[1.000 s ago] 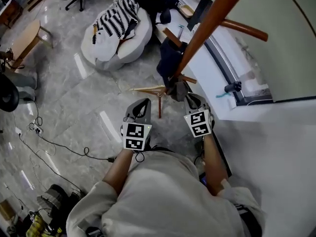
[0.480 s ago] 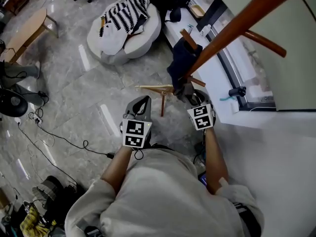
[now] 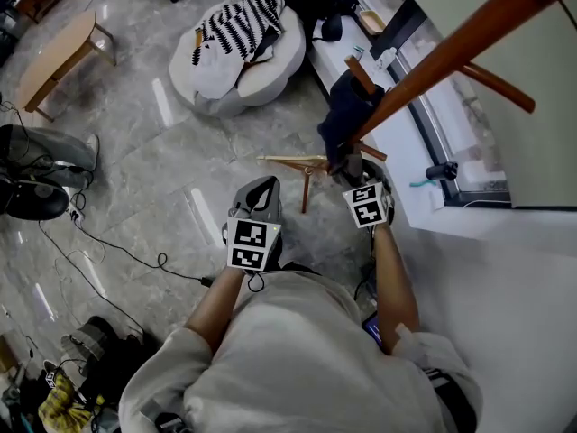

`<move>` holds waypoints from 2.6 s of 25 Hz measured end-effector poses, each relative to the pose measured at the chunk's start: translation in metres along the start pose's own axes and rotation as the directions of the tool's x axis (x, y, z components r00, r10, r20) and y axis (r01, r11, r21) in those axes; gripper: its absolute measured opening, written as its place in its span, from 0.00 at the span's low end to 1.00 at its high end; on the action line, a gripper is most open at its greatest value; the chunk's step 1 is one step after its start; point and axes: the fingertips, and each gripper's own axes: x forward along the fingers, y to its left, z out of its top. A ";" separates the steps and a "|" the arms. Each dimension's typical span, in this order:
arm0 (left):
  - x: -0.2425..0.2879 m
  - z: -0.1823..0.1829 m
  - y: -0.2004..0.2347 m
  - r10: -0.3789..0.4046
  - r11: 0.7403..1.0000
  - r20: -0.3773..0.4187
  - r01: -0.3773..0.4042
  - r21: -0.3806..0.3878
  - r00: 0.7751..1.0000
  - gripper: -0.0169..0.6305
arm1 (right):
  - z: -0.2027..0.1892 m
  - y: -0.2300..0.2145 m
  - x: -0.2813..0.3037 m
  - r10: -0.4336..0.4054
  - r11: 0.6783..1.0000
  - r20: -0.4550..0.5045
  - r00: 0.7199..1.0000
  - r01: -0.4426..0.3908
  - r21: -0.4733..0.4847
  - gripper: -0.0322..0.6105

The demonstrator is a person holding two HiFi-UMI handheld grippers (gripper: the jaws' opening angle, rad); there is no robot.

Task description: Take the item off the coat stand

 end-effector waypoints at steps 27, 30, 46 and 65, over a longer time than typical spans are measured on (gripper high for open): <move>0.002 0.003 -0.042 -0.087 0.995 0.003 0.087 0.053 0.996 0.04 | 0.009 -0.010 -0.054 -0.144 0.985 0.096 0.985 0.152 -0.086 0.10; 0.002 0.007 -0.049 -0.099 0.993 0.007 0.099 0.060 0.995 0.04 | 0.010 -0.012 -0.064 -0.160 0.980 0.105 0.981 0.171 -0.102 0.10; 0.007 0.012 -0.086 -0.155 0.984 0.009 0.154 0.095 0.988 0.04 | -0.005 -0.031 -0.102 -0.230 0.963 0.124 0.965 0.244 -0.112 0.10; 0.012 0.020 -0.122 -0.217 0.967 0.003 0.215 0.135 0.976 0.04 | -0.017 -0.039 -0.169 -0.321 0.922 0.294 0.900 0.226 0.315 0.09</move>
